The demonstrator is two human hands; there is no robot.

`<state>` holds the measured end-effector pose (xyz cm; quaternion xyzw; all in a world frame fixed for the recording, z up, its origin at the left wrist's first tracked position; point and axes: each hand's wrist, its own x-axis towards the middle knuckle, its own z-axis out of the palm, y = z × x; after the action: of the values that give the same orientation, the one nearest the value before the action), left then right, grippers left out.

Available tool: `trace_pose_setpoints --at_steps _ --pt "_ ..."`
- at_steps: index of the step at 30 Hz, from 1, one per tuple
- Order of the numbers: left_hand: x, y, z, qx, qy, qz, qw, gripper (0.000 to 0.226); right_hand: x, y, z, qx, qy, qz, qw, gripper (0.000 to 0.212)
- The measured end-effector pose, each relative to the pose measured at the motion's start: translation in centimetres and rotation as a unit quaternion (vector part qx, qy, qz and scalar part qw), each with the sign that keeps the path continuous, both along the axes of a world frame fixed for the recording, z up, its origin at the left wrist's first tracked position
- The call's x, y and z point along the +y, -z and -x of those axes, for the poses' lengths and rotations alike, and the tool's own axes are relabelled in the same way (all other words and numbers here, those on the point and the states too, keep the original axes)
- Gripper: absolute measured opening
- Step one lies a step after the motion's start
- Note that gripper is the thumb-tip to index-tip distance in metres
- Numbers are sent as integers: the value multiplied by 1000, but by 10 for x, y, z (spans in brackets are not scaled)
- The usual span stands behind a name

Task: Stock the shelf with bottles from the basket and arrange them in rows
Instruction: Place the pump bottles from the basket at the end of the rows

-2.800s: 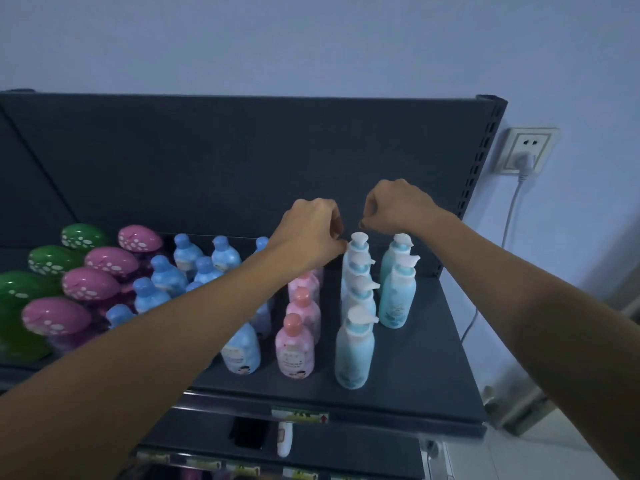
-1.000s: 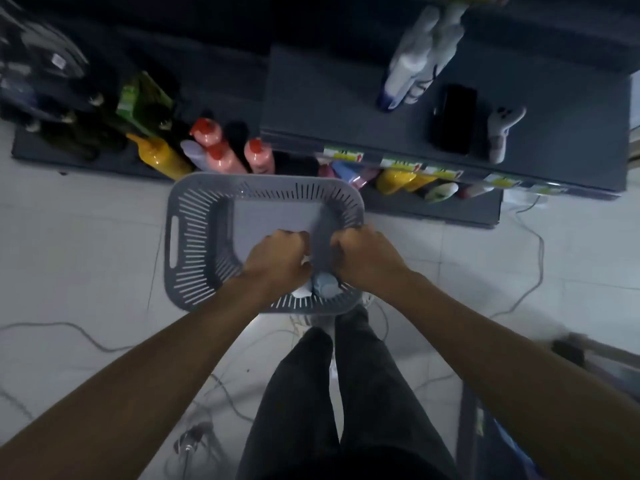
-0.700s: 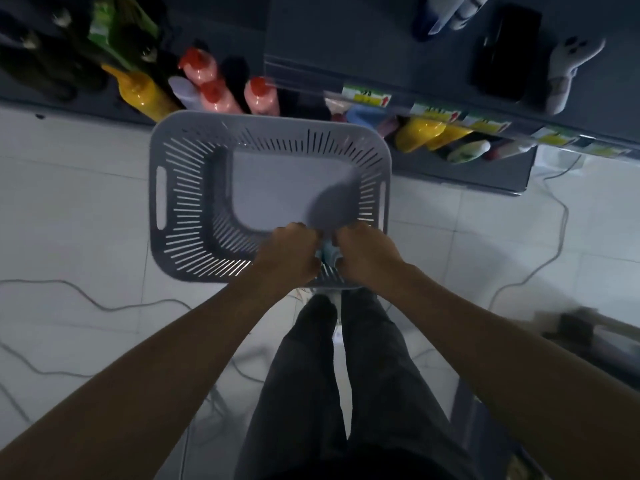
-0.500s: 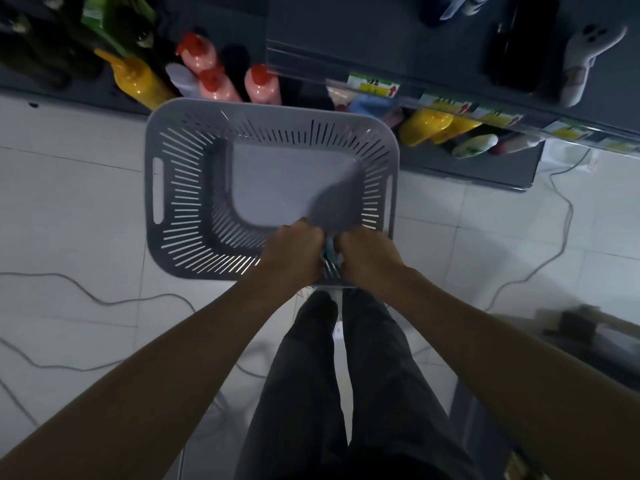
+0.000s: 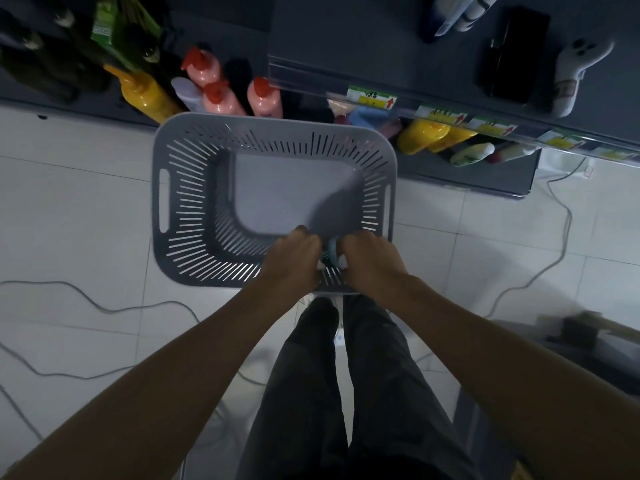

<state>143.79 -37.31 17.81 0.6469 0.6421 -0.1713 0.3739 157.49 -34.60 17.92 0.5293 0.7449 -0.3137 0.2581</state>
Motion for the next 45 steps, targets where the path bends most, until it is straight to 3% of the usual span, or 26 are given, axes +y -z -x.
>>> trace_pose_setpoints --at_steps 12,27,36,45 --pt "24 -64 4 54 11 -93 994 44 32 -54 -1 22 -49 -176 983 29" --pt "90 -228 -1 91 62 -226 968 35 89 -224 -12 58 -51 -274 959 31" --pt "115 -319 -26 51 78 -312 946 21 111 -321 -51 66 -66 -354 931 26" --pt "136 -381 -63 -7 125 -345 930 32 118 -392 -95 62 -62 -391 916 31"
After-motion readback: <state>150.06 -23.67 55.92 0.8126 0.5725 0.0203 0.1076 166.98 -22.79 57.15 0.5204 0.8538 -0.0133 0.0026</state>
